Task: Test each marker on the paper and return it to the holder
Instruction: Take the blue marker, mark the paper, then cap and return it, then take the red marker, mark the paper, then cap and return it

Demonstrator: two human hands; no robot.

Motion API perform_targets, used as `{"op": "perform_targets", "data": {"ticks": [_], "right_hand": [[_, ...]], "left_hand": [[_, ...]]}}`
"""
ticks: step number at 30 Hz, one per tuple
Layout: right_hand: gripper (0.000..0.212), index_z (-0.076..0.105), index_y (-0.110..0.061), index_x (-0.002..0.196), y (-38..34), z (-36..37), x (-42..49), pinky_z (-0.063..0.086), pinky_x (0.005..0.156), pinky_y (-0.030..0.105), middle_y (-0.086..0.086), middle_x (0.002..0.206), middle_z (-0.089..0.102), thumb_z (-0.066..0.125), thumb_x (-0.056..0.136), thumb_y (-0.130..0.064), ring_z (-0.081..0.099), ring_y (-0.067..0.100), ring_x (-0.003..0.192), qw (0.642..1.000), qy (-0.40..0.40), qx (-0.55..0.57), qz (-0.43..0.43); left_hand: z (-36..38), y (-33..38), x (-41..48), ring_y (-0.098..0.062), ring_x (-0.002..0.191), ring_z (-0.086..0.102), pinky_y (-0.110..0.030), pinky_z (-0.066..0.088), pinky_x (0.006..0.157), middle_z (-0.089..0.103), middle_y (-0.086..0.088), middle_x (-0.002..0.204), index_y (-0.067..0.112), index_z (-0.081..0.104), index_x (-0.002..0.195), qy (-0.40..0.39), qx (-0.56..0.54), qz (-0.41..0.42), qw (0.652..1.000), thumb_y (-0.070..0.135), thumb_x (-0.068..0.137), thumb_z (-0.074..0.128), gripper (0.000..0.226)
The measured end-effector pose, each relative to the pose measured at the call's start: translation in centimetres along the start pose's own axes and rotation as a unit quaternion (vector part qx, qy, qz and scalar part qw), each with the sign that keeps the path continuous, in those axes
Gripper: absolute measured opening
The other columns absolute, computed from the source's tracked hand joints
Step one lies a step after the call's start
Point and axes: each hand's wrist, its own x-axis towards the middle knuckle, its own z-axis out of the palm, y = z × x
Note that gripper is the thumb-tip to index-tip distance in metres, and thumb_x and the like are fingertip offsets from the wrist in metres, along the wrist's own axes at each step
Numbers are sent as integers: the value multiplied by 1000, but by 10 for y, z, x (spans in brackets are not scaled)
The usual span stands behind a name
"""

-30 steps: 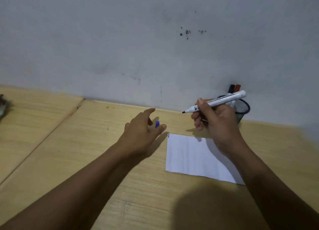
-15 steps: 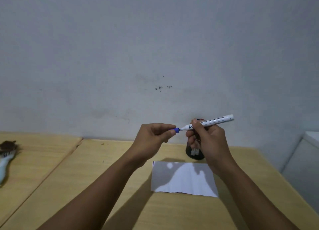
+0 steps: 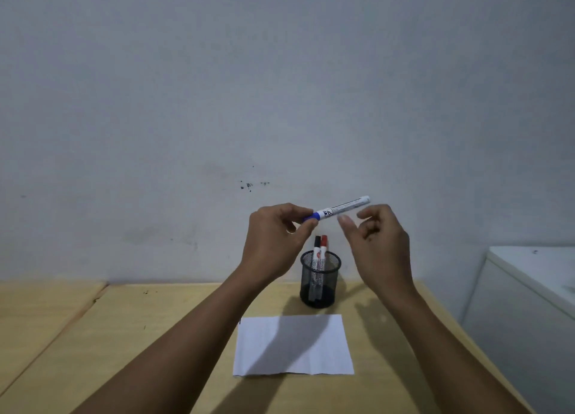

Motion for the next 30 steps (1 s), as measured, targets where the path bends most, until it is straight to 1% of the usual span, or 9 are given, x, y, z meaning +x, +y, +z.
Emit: {"op": "perform_targets", "data": {"ticks": [2,5,8,10,13,17,20,25,30], "right_hand": [[26,62,-26,108,11,3,8,50,59,28,-6,94,56,76,86,-28,54,6,65,986,-35,-105,-125],[15,66,-22,102,26,12,28,51,59,28,-5,102,58,72,91,-28,58,4,70,977,-55,-126,-164],[11,66,-16,101,42,19,48,46,63,19,-2,94,66,70,92,-22,62,9,74,993,-46,-61,-93],[23,62,-17,116,54,23,54,44,62,11,-3,89,68,68,94,-21,63,12,75,997,-55,-39,-33],[51,42,-27,140,70,34,51,47,61,18,-3,87,68,66,95,-21,62,2,73,996,-81,-48,1],[52,37,-38,141,91,49,47,59,64,32,-1,94,71,63,97,-28,68,11,74,990,-108,-90,20],[51,37,-38,139,104,56,46,61,70,38,-3,94,69,63,96,-31,70,17,80,984,-133,-118,28],[52,35,-40,137,120,65,44,61,73,40,-2,100,69,64,95,-31,69,18,86,972,-163,-163,40],[29,58,-25,128,125,65,41,55,86,40,0,126,61,43,103,-27,59,17,111,964,-179,-196,9]], "left_hand": [[5,2,10,-2,65,61,-10,44,56,73,14,76,23,79,93,-13,12,40,999,26,80,79,14],[14,5,21,-4,67,64,-11,45,58,74,13,77,21,76,100,-44,-11,83,996,33,80,78,23],[28,-8,34,-5,67,64,-21,52,63,71,13,78,25,70,113,-55,34,69,996,43,90,63,29],[43,-26,44,-6,71,64,-29,55,71,72,10,84,27,65,119,-115,149,53,981,38,96,52,28],[68,-52,55,-17,88,67,-37,57,80,72,-2,110,30,56,130,-244,268,20,932,29,99,47,32],[89,-68,63,-25,102,65,-36,55,79,66,-6,126,27,50,136,-316,306,12,898,24,97,50,39],[96,-75,64,-24,97,66,-30,51,69,68,-6,119,22,60,125,-331,273,-1,903,20,97,49,30],[100,-84,64,-23,97,66,-29,51,72,69,-8,118,14,65,120,-315,234,-13,920,16,97,50,28],[97,-89,57,-23,92,63,-35,54,72,66,-6,107,20,68,109,-251,209,-3,945,27,92,57,21]]}}
